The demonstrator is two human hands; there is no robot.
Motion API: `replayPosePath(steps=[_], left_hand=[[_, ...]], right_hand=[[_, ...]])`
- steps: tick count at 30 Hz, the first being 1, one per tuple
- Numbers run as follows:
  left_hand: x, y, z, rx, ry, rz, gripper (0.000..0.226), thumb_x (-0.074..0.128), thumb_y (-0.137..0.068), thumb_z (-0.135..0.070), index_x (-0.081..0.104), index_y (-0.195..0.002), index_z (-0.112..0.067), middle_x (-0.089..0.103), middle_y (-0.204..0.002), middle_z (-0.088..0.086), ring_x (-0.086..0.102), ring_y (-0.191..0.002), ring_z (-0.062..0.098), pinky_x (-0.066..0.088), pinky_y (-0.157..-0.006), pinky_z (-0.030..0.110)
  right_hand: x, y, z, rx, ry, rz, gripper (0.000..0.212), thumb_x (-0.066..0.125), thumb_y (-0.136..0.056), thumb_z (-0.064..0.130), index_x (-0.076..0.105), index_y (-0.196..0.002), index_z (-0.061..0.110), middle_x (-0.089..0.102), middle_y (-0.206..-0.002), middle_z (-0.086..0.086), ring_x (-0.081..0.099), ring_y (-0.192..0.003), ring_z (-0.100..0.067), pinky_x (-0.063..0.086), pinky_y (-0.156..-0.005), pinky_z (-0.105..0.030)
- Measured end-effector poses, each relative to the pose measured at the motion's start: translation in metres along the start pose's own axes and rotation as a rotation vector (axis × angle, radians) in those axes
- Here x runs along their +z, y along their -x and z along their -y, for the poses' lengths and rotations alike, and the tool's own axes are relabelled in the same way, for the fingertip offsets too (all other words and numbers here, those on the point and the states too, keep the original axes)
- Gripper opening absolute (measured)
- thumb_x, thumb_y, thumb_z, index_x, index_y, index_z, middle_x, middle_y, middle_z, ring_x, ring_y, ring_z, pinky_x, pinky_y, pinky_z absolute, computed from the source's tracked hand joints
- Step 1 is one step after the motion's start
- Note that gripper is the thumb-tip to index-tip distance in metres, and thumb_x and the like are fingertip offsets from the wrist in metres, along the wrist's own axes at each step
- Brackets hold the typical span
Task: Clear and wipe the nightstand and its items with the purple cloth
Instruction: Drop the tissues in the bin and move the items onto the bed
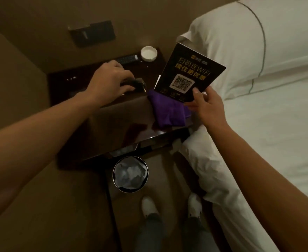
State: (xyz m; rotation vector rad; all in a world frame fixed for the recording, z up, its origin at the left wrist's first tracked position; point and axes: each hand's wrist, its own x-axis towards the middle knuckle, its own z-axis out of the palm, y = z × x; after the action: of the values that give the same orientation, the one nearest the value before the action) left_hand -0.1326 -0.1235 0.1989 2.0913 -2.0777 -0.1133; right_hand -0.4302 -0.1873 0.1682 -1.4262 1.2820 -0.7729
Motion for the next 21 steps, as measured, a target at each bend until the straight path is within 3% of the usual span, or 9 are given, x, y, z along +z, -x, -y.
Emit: replayPosePath(steps=[3, 13, 17, 21], left_hand=[[0.025, -0.016, -0.058, 0.114, 0.024, 0.033, 0.033, 0.078, -0.085, -0.031, 0.07, -0.115, -0.02, 0.067, -0.107, 0.013, 0.057, -0.109, 0.03, 0.049, -0.086, 0.046], [0.105, -0.038, -0.293, 0.527, 0.112, 0.134, 0.03, 0.083, -0.08, -0.023, 0.075, -0.106, -0.01, 0.071, -0.087, 0.013, 0.06, -0.097, 0.036, 0.049, -0.078, 0.046], [0.125, -0.027, -0.382, 0.601, 0.135, 0.177, 0.028, 0.081, -0.083, -0.024, 0.075, -0.108, -0.011, 0.073, -0.089, 0.013, 0.06, -0.104, 0.036, 0.049, -0.082, 0.047], [0.149, -0.006, -0.46, 0.639, 0.152, 0.217, 0.026, 0.078, -0.087, -0.026, 0.075, -0.11, -0.014, 0.073, -0.092, 0.009, 0.057, -0.109, 0.033, 0.047, -0.082, 0.044]], right_hand=[[-0.054, 0.028, -0.029, 0.028, 0.082, -0.093, 0.017, 0.051, -0.107, 0.033, 0.057, -0.122, 0.032, 0.072, -0.102, 0.012, 0.077, -0.081, -0.013, 0.064, -0.083, -0.04], [-0.256, 0.146, -0.139, 0.197, 0.085, -0.417, 0.018, 0.05, -0.106, 0.036, 0.057, -0.122, 0.032, 0.073, -0.107, -0.001, 0.075, -0.087, -0.013, 0.061, -0.09, -0.045], [-0.322, 0.201, -0.173, 0.262, 0.067, -0.532, 0.014, 0.05, -0.105, 0.038, 0.056, -0.117, 0.036, 0.072, -0.105, 0.004, 0.074, -0.084, -0.005, 0.062, -0.087, -0.035], [-0.373, 0.252, -0.207, 0.329, 0.064, -0.59, 0.013, 0.049, -0.106, 0.038, 0.056, -0.116, 0.034, 0.072, -0.104, 0.006, 0.074, -0.084, -0.005, 0.061, -0.089, -0.034]])
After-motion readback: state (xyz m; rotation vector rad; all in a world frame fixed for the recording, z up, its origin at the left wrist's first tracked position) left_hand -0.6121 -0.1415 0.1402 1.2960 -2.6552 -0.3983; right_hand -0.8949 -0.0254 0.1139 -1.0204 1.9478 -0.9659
